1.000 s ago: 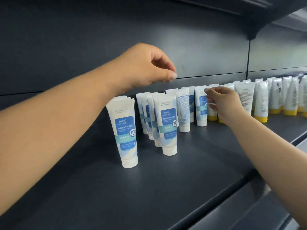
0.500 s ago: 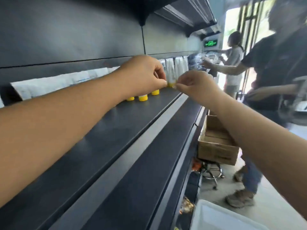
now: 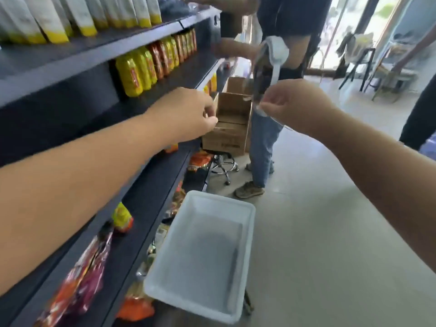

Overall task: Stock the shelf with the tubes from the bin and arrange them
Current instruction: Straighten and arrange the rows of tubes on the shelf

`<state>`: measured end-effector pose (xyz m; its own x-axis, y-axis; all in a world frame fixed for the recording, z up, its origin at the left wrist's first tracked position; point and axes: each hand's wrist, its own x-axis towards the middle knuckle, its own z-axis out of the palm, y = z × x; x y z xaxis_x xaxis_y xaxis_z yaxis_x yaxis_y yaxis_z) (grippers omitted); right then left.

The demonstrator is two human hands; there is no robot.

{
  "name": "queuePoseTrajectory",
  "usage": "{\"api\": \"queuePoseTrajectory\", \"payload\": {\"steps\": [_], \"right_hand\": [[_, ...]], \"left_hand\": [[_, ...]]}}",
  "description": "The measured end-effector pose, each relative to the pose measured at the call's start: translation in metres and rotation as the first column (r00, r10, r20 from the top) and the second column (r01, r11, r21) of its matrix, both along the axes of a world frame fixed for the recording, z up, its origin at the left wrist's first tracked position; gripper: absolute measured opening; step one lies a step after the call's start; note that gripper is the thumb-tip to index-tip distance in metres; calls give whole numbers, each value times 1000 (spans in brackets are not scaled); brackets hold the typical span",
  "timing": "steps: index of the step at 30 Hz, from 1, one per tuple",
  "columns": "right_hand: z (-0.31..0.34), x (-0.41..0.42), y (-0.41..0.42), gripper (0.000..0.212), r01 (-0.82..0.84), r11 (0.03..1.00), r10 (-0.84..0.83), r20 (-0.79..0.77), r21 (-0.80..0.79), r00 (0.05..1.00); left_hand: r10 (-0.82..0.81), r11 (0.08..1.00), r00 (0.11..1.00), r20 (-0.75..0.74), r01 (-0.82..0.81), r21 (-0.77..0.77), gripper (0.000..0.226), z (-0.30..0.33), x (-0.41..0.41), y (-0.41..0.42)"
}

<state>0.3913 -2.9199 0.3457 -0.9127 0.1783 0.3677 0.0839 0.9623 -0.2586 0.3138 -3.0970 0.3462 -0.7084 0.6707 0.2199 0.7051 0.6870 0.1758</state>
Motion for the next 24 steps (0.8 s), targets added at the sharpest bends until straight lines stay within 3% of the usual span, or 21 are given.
{"api": "queuePoseTrajectory", "payload": {"steps": [14, 20, 24], "right_hand": [[-101, 16, 95, 20, 129, 987, -105, 217, -99, 971], [-95, -15, 176, 17, -3, 988, 36, 211, -154, 977], [-82, -50, 227, 21, -155, 985, 169, 223, -78, 960]], "left_hand": [[13, 996, 967, 256, 10, -88, 20, -102, 15, 97], [176, 984, 954, 242, -161, -80, 17, -101, -12, 170], [296, 955, 914, 277, -292, -54, 18, -93, -21, 217]]}}
